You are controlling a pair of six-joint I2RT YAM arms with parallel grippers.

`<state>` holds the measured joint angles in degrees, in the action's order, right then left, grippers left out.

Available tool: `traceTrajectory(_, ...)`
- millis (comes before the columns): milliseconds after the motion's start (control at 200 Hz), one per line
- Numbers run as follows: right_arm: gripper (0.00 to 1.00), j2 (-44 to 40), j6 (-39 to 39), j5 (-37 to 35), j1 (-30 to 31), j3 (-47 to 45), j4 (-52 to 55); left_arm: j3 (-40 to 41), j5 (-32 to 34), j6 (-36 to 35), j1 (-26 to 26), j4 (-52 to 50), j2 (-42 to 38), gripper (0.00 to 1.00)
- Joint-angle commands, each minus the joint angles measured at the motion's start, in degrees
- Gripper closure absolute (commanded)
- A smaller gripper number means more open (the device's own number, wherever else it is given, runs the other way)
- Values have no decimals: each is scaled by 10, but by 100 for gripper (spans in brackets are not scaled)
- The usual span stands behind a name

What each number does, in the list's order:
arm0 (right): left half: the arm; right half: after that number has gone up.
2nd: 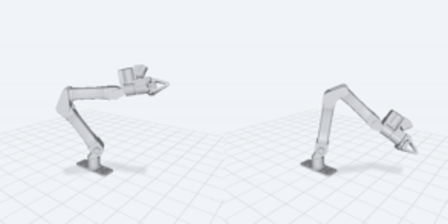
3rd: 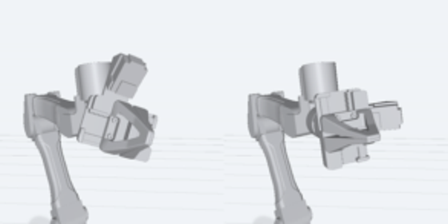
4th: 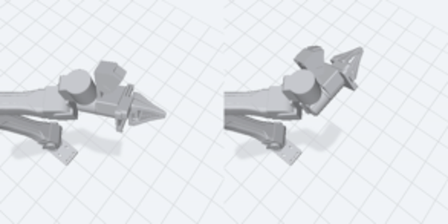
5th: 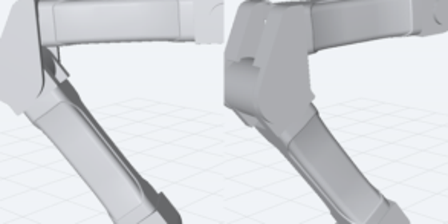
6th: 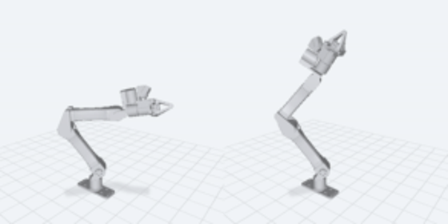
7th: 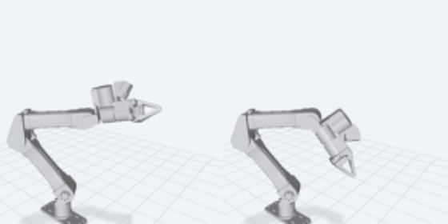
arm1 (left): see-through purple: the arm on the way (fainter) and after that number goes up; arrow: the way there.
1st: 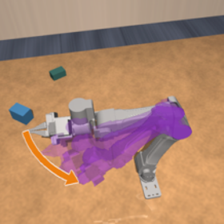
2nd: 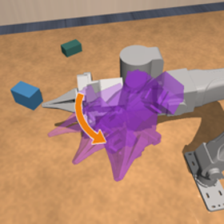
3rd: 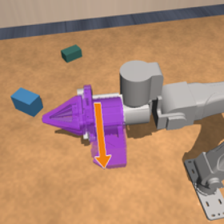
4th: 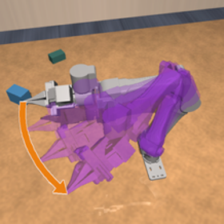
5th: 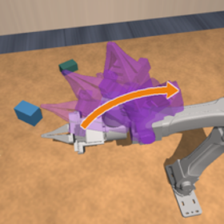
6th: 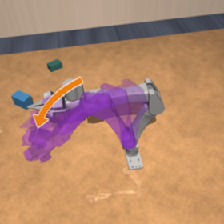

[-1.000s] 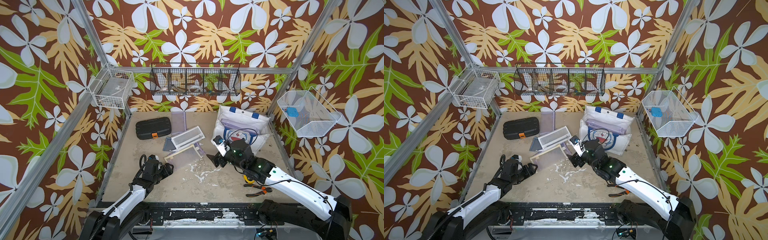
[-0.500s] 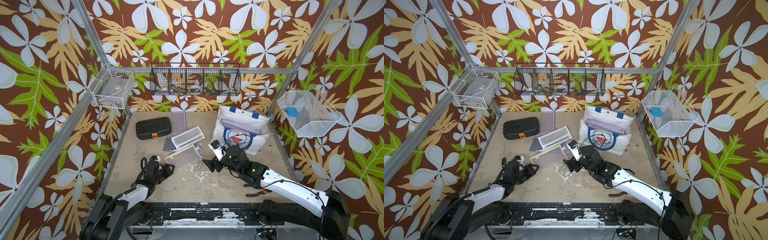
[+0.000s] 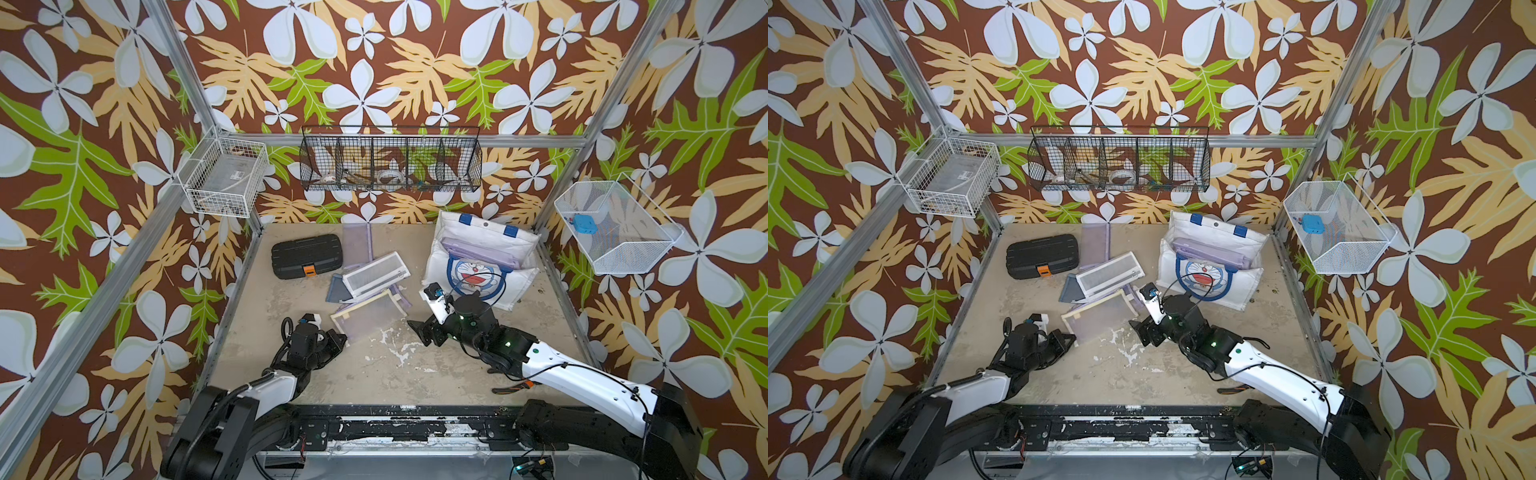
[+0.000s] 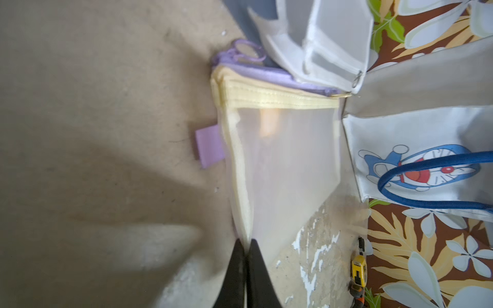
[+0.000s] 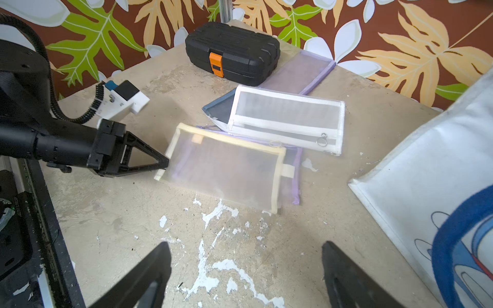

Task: Put the pencil pouch into the canvas bag
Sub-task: Pick up the pencil case from the pencil case.

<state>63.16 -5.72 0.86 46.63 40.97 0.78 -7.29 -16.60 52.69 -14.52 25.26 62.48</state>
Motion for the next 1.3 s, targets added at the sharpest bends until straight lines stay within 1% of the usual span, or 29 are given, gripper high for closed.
traceTrajectory(0, 11, -18, 24, -3, 1, -20, -37, -24, 32, -31, 1, -114, -83, 100)
traceTrajectory(115, 11, -49, 58, 14, 2, -44, -76, -64, 75, -65, 1, -240, -190, 100)
traceTrajectory(205, 11, -76, 103, 23, 17, -62, -110, -98, 76, -75, 1, -299, -233, 100)
traceTrajectory(290, 11, -91, 158, 20, 36, -76, -133, -132, 44, -73, 1, -322, -240, 100)
traceTrajectory(485, 11, -86, 223, -18, 65, -80, -180, -210, -43, -62, 1, -344, -225, 100)
traceTrajectory(601, 10, -52, 255, -58, 83, -72, -207, -248, -92, -50, 0, -343, -221, 100)
traceTrajectory(691, 10, -7, 263, -63, 88, -40, -200, -260, -107, -29, 1, -338, -228, 100)
traceTrajectory(791, 10, 22, 279, -74, 104, -37, -246, -265, -126, -1, -2, -325, -239, 100)
traceTrajectory(901, 11, 61, 278, -62, 106, -21, -273, -263, -120, 18, -21, -317, -253, 100)
traceTrajectory(991, 12, 103, 300, -55, 116, -7, -286, -256, -121, 29, -38, -302, -257, 100)
traceTrajectory(1141, 16, 170, 311, -85, 117, 17, -297, -246, -109, 38, -64, -291, -259, 100)
traceTrajectory(1296, 21, 192, 299, -73, 117, 35, -306, -238, -115, 50, -68, -276, -263, 100)
